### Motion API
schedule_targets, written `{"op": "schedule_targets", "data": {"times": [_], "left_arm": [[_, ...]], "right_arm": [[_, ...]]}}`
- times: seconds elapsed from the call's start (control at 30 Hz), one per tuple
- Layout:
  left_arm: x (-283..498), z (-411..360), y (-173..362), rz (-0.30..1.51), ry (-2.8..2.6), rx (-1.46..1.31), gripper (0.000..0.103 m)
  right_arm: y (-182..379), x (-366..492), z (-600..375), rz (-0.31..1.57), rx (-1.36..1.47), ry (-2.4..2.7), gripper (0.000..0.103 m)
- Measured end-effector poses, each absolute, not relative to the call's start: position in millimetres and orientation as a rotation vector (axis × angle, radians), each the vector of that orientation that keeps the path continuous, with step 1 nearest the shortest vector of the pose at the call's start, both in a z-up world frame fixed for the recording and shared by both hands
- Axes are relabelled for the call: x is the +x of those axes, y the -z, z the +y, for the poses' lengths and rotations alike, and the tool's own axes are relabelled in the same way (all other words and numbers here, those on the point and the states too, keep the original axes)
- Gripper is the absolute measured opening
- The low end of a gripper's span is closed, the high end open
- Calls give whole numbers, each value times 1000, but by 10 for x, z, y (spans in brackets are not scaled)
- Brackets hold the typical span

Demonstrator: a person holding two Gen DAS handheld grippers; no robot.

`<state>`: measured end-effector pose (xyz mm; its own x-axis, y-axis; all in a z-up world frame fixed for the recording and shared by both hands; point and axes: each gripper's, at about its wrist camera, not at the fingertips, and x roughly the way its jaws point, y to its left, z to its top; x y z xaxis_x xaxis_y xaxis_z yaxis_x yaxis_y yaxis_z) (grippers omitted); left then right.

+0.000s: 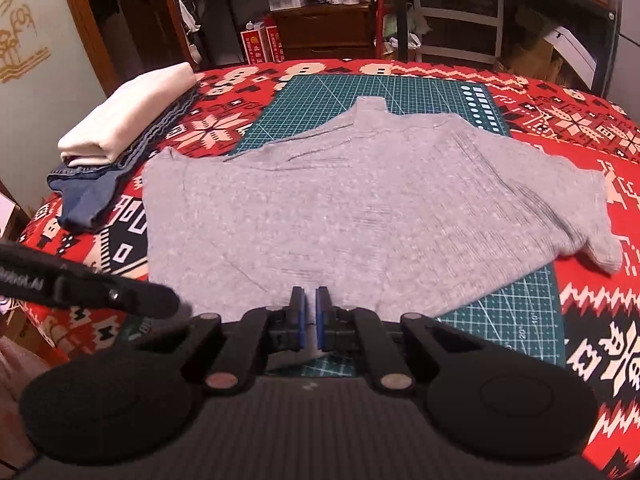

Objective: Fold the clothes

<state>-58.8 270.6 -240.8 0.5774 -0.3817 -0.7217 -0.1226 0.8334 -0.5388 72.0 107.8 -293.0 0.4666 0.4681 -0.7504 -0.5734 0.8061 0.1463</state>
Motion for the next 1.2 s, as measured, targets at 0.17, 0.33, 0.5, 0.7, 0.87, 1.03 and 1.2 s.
{"op": "schedule_targets", "data": {"times": [0.17,0.33,0.5,0.7,0.87,1.03,1.2], "left_arm": [[-563,2637,2388,961,170,-582,3],[-483,2636,2361,954,132,-585,3],[-359,2647,2336,941,96,-558,3],[-300,2688,2349,940,84,-572,4],[-251,2722,2360,939,74,-584,4],[-238,2780,2343,920,51,-588,4],[-206,2853,2316,899,17,-587,4]], "right_arm": [[2915,639,969,881,-158,-635,4],[2787,652,910,846,-135,-610,6],[2785,844,951,841,-68,-575,12],[2924,964,1025,862,-58,-567,12],[2926,927,892,859,-75,-554,11],[2843,1035,908,828,-55,-538,11],[2834,1259,1149,808,-59,-553,11]]}}
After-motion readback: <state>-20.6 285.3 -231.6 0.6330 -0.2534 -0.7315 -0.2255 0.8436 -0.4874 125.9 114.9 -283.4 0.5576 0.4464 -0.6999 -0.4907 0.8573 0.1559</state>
